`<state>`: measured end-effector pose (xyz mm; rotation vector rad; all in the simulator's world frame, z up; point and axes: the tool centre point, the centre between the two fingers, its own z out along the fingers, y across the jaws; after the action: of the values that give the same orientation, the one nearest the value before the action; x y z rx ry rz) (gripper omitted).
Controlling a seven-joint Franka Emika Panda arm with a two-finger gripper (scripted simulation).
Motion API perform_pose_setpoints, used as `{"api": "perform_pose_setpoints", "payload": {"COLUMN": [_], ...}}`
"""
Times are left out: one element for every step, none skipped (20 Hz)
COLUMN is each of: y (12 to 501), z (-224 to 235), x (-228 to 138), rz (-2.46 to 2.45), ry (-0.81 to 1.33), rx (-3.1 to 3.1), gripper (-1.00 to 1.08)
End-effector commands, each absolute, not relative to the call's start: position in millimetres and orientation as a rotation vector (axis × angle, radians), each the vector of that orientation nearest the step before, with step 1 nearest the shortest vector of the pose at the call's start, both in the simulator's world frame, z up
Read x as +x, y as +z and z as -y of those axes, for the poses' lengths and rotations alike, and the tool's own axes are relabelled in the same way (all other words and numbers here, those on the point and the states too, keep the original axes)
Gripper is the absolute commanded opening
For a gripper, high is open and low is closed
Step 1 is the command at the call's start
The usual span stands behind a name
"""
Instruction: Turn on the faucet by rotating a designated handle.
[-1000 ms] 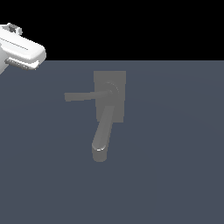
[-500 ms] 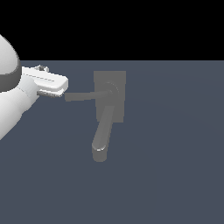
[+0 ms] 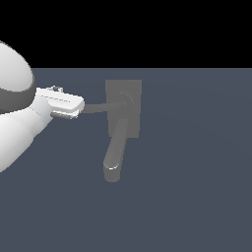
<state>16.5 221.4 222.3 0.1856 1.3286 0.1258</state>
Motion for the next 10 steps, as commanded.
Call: {"api": "perform_pose_setpoints", "payload": {"y": [183.5,176.4,170.2,164.8,160.3,156.7,154.0,152.3,151.5,151.4], "z": [-213.9,-212.3,-211.0,-209.9,-208.9,-208.0,-207.4,-207.1,-207.2,-207.5], "x": [12.8,11.9,11.0,10.2,9.4,8.9,8.5,8.1,7.7,7.4], "rz": [-1.404,-1.419,-1.433,-1.444,-1.454,-1.462,-1.468,-1.472,-1.473,-1.473], "ry": [0.12,0.12,0.121,0.121,0.12,0.12,0.119,0.12,0.121,0.124], "rx": [0.212,0.22,0.227,0.233,0.238,0.242,0.244,0.247,0.249,0.252], "gripper": [-1.0,-1.0,-1.0,-1.0,-1.0,-1.0,-1.0,-1.0,-1.0,-1.0]}}
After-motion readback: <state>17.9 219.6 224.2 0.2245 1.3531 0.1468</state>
